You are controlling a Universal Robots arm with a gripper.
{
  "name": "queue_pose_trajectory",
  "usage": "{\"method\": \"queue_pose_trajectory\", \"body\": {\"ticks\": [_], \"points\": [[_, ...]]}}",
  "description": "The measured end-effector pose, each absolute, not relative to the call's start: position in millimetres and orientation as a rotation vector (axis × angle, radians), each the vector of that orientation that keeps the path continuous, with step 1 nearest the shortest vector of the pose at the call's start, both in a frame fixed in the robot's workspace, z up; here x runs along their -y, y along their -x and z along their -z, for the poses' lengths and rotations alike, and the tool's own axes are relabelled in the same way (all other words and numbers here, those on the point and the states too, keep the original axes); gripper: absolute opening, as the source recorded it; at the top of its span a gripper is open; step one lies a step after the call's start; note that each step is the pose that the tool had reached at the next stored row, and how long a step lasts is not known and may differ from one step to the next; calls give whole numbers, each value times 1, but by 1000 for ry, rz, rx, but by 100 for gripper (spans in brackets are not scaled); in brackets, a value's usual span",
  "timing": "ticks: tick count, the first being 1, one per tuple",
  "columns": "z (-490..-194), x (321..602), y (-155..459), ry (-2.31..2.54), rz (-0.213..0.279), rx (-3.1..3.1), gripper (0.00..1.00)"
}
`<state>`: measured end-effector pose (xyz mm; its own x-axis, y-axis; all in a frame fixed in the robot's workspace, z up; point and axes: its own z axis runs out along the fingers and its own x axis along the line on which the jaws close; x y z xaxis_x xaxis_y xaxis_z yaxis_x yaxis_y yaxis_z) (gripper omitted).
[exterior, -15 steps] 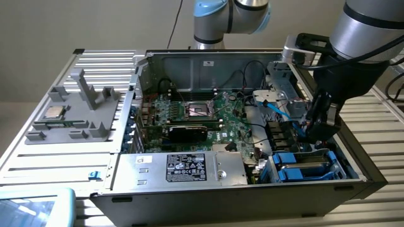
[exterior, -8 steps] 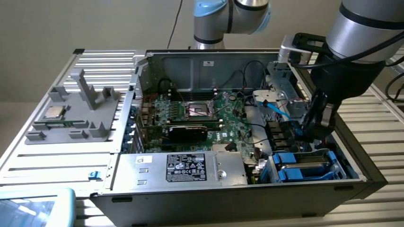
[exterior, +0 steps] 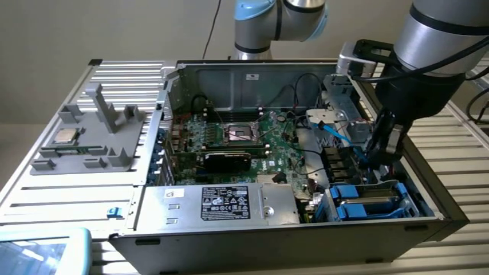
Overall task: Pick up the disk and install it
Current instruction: 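Insert the first disk wire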
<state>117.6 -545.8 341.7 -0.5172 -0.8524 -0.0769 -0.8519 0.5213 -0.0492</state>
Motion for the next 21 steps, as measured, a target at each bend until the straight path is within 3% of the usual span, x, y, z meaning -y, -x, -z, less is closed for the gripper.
{"method": "queue_pose_trajectory", "body": {"ticks": [8,21], "points": [[-352,537,-115,1501,41,-2668,35],[-354,537,-103,1508,195,-2674,35]]}}
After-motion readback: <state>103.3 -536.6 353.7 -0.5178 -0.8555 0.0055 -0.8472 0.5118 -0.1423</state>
